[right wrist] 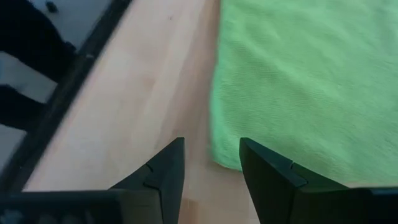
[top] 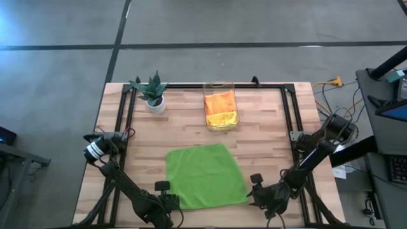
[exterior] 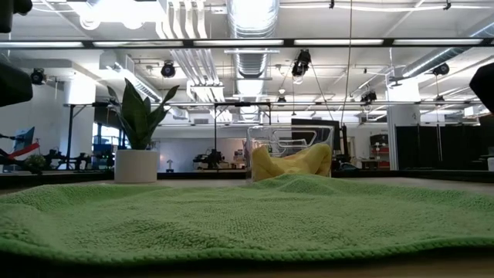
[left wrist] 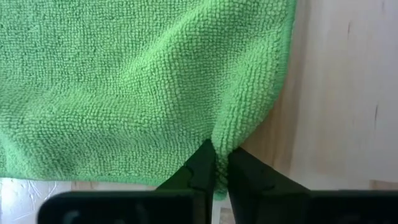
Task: Fold microfiber towels
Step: Fold the green towel
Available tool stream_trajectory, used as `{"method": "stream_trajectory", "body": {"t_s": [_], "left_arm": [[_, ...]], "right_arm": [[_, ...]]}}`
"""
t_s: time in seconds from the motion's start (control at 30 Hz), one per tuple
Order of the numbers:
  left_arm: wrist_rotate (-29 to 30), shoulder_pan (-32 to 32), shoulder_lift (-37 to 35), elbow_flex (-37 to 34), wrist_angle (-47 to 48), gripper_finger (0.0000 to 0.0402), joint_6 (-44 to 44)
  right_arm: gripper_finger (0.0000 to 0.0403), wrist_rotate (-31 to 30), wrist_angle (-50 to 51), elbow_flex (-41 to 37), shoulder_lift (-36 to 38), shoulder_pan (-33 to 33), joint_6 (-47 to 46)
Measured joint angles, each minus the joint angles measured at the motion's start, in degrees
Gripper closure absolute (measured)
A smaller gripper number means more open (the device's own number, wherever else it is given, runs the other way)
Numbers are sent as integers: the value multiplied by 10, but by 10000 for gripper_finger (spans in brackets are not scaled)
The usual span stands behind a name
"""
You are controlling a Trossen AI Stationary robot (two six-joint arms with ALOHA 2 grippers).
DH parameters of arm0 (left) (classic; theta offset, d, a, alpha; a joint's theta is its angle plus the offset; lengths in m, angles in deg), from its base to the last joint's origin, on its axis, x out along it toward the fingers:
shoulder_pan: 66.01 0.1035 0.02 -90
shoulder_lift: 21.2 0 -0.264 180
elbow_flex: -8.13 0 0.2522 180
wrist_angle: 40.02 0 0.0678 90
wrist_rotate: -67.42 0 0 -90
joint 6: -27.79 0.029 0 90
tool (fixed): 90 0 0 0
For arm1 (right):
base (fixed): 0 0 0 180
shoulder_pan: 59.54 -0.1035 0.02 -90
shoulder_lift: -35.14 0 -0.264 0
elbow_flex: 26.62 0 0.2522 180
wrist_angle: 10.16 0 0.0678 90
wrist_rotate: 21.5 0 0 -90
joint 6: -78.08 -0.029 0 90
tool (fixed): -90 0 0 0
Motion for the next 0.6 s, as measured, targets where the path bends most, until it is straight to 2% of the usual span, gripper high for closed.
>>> {"method": "stream_trajectory", "body": {"t_s": [0.1,0.3,0.47,0.6], "left_arm": [[-1,0,0,0,0,383,0],[-1,0,0,0,-3,382,0],[0,0,0,0,-3,382,0],[-1,1,-3,0,-2,383,0]], "right_arm": [[254,21,-18,15,-19,2,21],[254,21,-14,31,-73,13,28],[256,17,-18,39,-90,21,28],[284,15,-10,40,-88,21,19]]}}
